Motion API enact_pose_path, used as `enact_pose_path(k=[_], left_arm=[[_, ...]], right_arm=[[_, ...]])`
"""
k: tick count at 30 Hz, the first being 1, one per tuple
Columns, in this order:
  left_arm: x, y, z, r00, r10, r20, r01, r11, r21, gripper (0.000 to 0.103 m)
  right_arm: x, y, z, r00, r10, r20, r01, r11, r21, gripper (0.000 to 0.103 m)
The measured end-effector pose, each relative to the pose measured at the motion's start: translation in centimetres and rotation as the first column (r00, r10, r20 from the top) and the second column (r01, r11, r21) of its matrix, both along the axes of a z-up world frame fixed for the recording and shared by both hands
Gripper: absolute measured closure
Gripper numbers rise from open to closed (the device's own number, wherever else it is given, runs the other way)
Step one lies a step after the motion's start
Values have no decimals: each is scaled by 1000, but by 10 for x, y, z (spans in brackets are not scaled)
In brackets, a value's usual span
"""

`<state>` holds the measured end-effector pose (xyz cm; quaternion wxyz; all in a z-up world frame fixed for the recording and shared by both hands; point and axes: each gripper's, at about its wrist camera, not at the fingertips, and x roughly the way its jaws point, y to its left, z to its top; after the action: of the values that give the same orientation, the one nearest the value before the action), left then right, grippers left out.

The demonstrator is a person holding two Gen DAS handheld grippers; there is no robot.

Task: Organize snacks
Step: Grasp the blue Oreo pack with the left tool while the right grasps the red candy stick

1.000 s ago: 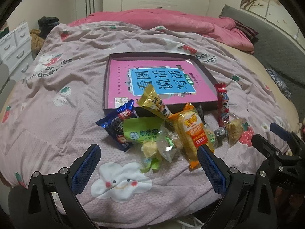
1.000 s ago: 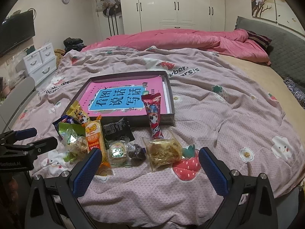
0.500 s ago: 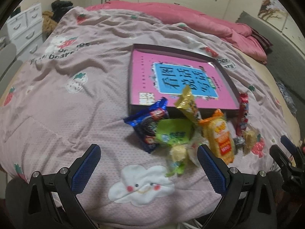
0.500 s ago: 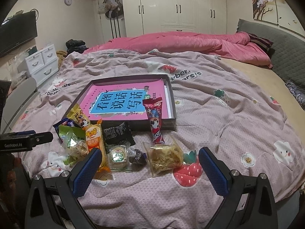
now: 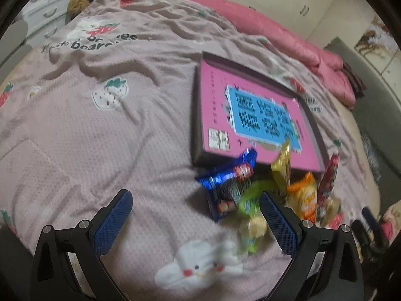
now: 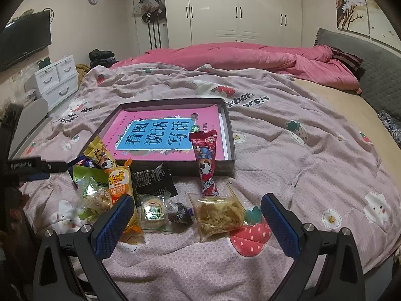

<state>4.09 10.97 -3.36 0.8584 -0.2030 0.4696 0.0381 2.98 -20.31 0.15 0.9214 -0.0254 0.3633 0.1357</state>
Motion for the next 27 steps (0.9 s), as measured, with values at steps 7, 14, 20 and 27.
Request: enact_pose_path(k=[7,14,20,27], left_arm=[[15,16,-13,1000,7,-6,-7,998,-61,2],[30,2,-19,999,-50,3,50,992,-116,5],[40,-11,-24,998,-63,-20,60,992,-107,5],[49,-18,-27,998,-23,-60,18,997,-74,11]], right_arm=[[15,1,-4,1000,-16,2,16,1000,5,1],[34,6,-11,1000,-23,1,23,1000,-7,1],[43,10,-19,1000,-20,-13,19,1000,-19,1],[59,8,-25,998,-47,-32,47,999,-8,1]])
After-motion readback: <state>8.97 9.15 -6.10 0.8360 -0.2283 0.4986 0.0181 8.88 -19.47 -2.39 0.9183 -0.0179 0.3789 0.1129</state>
